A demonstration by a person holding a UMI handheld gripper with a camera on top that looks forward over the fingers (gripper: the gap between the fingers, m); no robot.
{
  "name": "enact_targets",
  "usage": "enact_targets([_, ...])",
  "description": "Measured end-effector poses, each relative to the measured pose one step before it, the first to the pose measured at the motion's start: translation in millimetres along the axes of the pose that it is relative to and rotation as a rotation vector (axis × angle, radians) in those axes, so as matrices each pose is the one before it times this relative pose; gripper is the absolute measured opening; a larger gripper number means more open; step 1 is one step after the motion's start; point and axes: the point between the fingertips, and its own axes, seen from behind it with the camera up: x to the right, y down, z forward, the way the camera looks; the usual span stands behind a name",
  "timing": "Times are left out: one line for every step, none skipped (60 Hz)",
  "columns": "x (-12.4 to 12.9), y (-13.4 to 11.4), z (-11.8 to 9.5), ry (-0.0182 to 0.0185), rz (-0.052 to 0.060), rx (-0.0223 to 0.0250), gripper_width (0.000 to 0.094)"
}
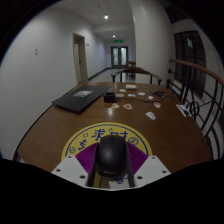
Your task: Arrange mouse
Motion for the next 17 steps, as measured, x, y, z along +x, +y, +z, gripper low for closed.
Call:
enact_targets([-0.75, 0.56, 0.21, -0.00618, -0.0001, -0.01006, 0.0486])
enact_targets([-0.85, 0.26, 0.05, -0.00789, -0.0034, -0.0099, 0.0502])
enact_targets([-1.07, 0.51, -0.5, -0.00896, -0.0057, -0.01053, 0.0513])
enact_targets([-1.1, 0.05, -1.08, -0.0095, -0.0064, -0.00931, 0.0541])
enact_targets([-1.24, 0.5, -1.94, -0.01129, -0.0067, -0.01042, 0.0572])
enact_targets([-1.21, 0.89, -2.3, -0.01197, -0.0071, -0.01133, 0.0621])
enact_targets([-1.16, 0.84, -2.5, -0.01331, -0.0083, -0.00942, 0.0655])
enact_targets([-1.34, 0.98, -2.53, -0.01365, -0.0107, -0.00434, 0.0697])
enact_targets([-0.82, -0.5, -3.98, -0.01332, -0.0149, -0.00056, 0.077])
enact_targets([-0.33, -1.49, -3.23, -0.01285, -0.016, 0.00404, 0.0809])
enact_targets([0.03, -1.86, -3.0, -0.01252, -0.0165, 0.00733, 0.083])
enact_targets([0.81, -1.87, -3.45, -0.00985, -0.0131, 0.00826, 0.0872])
enact_targets([1.87, -1.12, -3.93, -0.00251, -0.0093, 0.00575, 0.0865])
enact_targets([3.4, -0.26, -3.8, 0.00192, -0.0035, 0.00165, 0.0853])
enact_targets([3.39, 0.74, -4.04, 0.00169, -0.0008, -0.00204, 0.0845])
enact_targets([3.37, 1.07, -4.78, -0.00072, 0.0017, -0.00317, 0.0845])
enact_targets([5.22, 1.39, -1.62, -0.00323, 0.0042, -0.00252, 0.085])
